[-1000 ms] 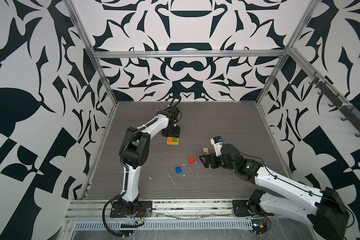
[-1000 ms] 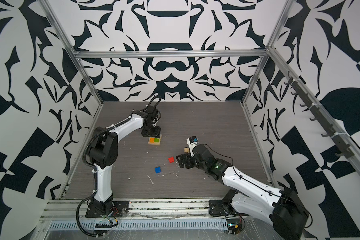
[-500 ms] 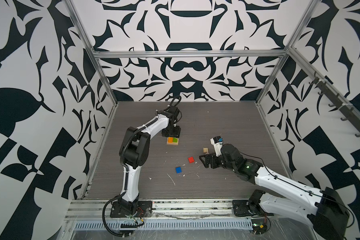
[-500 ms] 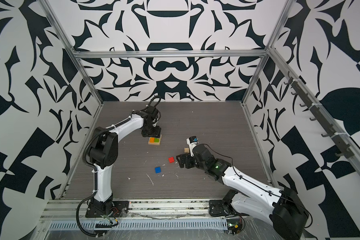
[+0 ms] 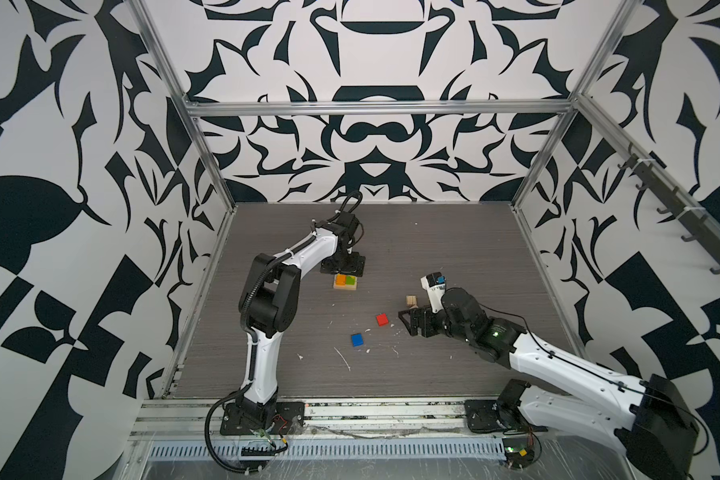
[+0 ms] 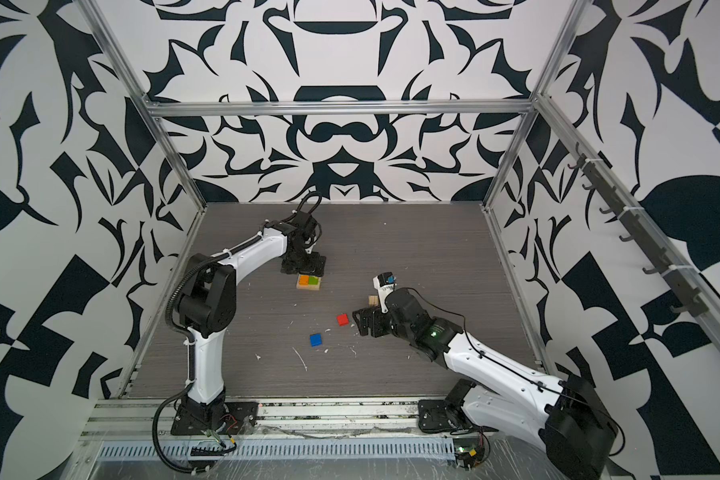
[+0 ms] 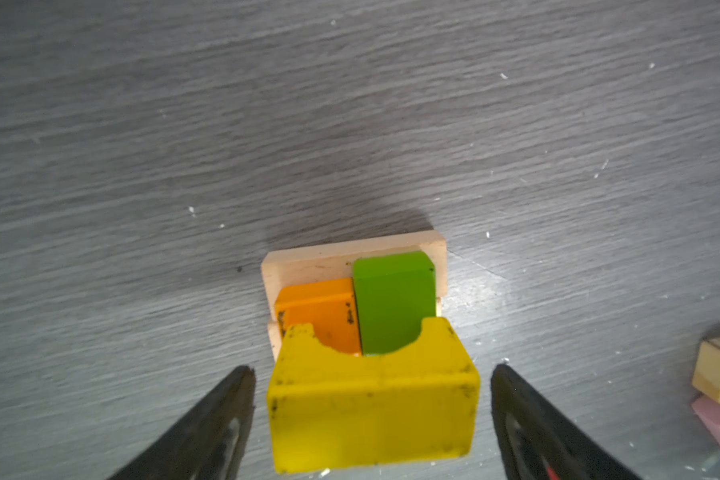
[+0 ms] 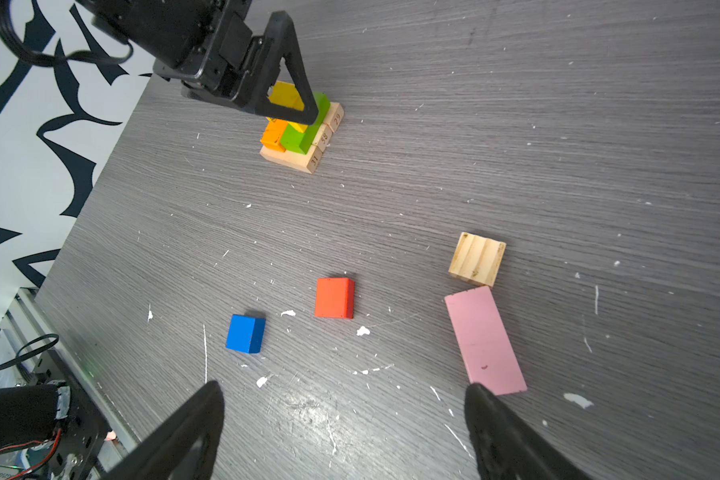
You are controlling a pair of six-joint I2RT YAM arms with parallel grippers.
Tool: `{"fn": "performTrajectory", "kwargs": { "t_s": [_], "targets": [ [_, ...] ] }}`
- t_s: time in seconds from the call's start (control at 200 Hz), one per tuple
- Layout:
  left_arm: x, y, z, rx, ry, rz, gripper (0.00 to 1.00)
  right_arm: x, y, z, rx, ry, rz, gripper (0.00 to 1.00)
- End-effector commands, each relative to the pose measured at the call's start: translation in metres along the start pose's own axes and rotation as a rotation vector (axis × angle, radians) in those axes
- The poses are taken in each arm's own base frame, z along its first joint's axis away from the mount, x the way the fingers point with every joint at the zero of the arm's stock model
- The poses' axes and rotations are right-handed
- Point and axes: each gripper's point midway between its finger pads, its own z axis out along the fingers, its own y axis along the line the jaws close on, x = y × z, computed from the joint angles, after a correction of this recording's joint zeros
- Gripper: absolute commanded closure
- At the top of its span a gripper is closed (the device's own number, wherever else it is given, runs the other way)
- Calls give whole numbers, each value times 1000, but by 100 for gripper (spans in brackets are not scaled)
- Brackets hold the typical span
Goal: Build the wood block tower
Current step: 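Lower the yellow arch block onto the orange and green blocks and open the left gripper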
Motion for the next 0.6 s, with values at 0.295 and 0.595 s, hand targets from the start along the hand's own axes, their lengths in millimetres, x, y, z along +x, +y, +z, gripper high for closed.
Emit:
{"fn": "performTrajectory", "kwargs": {
  "t_s": [0.295, 0.595],
  "targets": [
    [-14, -6, -41, 36, -72, 0, 0, -21, 15, -6, -30, -52, -12, 6],
    [-12, -15, -77, 91, -132, -21, 0, -22, 11, -12, -16, -68, 7, 6]
  ]
}}
